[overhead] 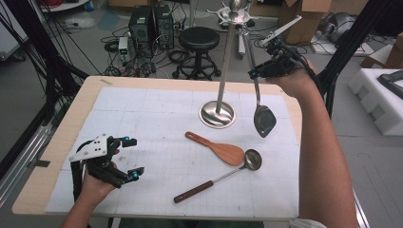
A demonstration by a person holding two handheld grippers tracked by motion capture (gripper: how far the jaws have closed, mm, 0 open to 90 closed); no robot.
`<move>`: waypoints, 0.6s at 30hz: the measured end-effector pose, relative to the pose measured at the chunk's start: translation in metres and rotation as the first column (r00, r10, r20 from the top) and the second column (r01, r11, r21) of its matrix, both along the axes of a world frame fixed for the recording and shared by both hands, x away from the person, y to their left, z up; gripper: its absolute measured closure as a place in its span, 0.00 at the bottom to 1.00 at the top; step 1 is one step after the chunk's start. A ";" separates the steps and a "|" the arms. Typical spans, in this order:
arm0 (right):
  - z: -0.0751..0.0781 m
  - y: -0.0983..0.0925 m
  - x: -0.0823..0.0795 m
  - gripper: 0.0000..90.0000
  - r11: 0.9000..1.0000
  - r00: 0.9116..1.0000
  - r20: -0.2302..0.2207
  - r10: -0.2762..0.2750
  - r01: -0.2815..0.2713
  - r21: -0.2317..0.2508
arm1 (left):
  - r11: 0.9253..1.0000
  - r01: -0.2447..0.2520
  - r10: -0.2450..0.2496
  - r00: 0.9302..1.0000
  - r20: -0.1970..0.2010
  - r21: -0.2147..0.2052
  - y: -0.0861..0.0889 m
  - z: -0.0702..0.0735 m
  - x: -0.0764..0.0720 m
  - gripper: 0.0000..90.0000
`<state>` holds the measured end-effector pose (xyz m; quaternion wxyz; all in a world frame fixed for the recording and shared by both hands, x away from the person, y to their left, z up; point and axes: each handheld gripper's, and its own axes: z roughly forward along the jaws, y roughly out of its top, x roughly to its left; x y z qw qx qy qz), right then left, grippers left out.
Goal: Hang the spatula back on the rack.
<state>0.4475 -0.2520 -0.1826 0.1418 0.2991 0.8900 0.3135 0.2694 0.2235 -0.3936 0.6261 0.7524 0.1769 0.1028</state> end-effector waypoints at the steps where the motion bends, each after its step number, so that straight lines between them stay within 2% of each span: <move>1: 0.000 0.000 0.000 0.83 1.000 1.000 -0.002 0.000 0.000 0.003 | 1.000 0.000 0.000 1.000 -0.001 0.000 0.000 0.000 0.000 0.02; 7: -0.004 0.004 0.003 0.83 1.000 1.000 -0.020 -0.010 0.010 -0.003 | 1.000 -0.010 0.010 1.000 -0.001 0.006 0.001 0.000 0.000 0.02; 11: -0.006 0.007 0.003 0.82 1.000 1.000 -0.029 -0.001 0.001 -0.010 | 1.000 -0.011 0.011 1.000 -0.002 -0.005 0.002 0.000 0.000 0.02; 18: -0.004 0.010 0.004 0.83 1.000 1.000 -0.008 -0.002 0.002 0.001 | 1.000 -0.007 0.007 1.000 -0.003 -0.001 0.001 0.000 -0.001 0.02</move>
